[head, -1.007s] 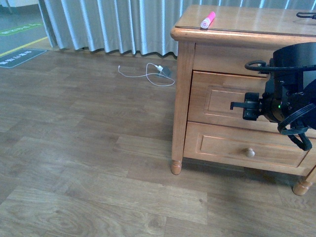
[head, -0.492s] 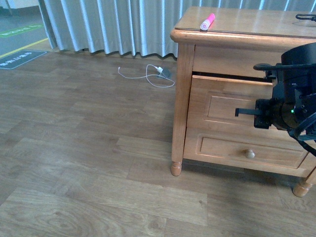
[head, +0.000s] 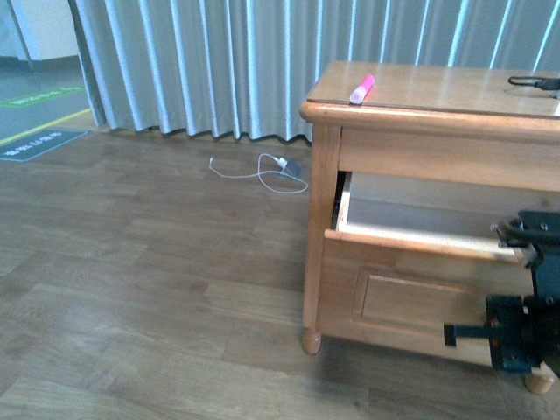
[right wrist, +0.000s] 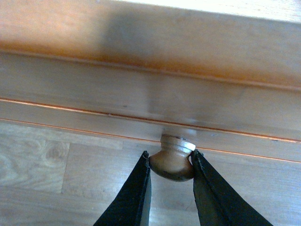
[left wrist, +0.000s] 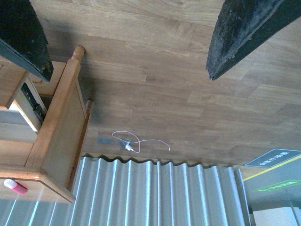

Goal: Place pink marker in drawer with both arms

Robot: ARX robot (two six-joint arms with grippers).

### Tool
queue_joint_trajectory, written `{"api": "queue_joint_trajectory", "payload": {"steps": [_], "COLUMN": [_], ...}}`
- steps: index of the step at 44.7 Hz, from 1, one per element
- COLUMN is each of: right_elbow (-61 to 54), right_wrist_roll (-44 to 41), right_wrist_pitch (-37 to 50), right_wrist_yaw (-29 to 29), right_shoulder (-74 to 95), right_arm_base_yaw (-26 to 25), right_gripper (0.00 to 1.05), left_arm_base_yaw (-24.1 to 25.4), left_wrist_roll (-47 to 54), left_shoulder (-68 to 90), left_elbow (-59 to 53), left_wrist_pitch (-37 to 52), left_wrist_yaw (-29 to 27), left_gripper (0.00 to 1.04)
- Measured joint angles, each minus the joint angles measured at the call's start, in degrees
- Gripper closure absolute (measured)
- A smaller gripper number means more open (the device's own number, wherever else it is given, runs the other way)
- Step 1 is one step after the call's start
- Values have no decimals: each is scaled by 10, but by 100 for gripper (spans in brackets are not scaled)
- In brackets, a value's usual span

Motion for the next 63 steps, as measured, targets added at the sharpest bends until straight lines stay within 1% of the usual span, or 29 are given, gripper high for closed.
{"api": "queue_joint_trajectory", "payload": {"steps": [2,3,5,6,9,13,19,20,22,23,24,25,28,35,40,42,45,53,54,55,56,57,58,60,61,63], "right_elbow": [-22,-30,-49,-52,-72,-92,-114,-115,-120,-123,-124,-125,-126,-126,-137,-148,-158,-158,-163,-175,-203,-229,-245,-264,-272,-280], "right_wrist_roll": [5,6,18,19,32,46,65,66,71,75,79,82,85,91,102,103,102,102,97,80,54,22,-4,-33,-53,-69], "right_wrist_pitch": [0,0,-5,-7,-20,-50,-115,-121,-146,-166,-180,-193,-235,-326,-403,-417,-422,-423,-414,-383,-320,-266,-234,-189,-173,-167], "right_wrist_yaw": [-4,-5,-13,-14,-27,-62,-78,-79,-80,-82,-82,-83,-85,-94,-118,-128,-118,-115,-102,-73,-19,17,36,49,48,41], "right_shoulder": [-19,-27,-48,-53,-89,-154,-277,-289,-333,-365,-387,-409,-473,-607,-728,-766,-796,-805,-808,-816,-833,-851,-862,-881,-891,-900], "right_arm_base_yaw": [5,7,10,11,17,28,36,36,36,36,36,36,36,35,25,16,10,6,9,16,25,28,27,19,10,0], "right_gripper": [84,82,72,70,59,45,24,22,15,10,7,7,9,9,9,9,9,9,9,12,17,22,26,33,39,46], "left_arm_base_yaw": [0,0,0,0,0,0,0,0,0,0,0,0,0,0,0,0,0,0,0,0,0,0,0,0,0,0], "left_wrist_roll": [0,0,0,0,0,0,0,0,0,0,0,0,0,0,0,0,0,0,0,0,0,0,0,0,0,0], "left_shoulder": [0,0,0,0,0,0,0,0,0,0,0,0,0,0,0,0,0,0,0,0,0,0,0,0,0,0], "left_elbow": [0,0,0,0,0,0,0,0,0,0,0,0,0,0,0,0,0,0,0,0,0,0,0,0,0,0], "left_wrist_pitch": [0,0,0,0,0,0,0,0,0,0,0,0,0,0,0,0,0,0,0,0,0,0,0,0,0,0], "left_wrist_yaw": [0,0,0,0,0,0,0,0,0,0,0,0,0,0,0,0,0,0,0,0,0,0,-1,0,0,0], "left_gripper": [6,6,6,6,6,6,6,6,6,6,6,6,6,6,6,6,6,6,6,6,6,6,6,6,6,6]}}
